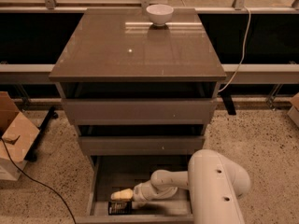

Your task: Pick rxbar chocolate from bottom drawer and place on counter

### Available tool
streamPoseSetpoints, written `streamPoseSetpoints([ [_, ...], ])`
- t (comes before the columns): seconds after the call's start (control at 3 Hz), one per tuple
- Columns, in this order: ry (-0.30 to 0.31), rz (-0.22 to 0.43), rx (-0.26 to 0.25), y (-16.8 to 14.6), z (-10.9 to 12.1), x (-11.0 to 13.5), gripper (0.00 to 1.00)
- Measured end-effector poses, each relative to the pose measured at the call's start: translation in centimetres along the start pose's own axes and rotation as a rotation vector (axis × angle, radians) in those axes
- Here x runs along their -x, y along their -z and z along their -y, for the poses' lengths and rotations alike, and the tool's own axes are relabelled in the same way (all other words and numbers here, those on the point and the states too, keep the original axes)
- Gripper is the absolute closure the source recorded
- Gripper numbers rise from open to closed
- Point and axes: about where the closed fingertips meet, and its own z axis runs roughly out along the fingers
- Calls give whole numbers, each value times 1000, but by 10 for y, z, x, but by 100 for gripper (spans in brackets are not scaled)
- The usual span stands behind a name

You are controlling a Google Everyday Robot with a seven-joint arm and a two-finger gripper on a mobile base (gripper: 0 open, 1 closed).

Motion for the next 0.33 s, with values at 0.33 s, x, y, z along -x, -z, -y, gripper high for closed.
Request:
streamPoseSetpoints([
  [0.33, 0, 0, 0, 0, 0, 0, 0],
])
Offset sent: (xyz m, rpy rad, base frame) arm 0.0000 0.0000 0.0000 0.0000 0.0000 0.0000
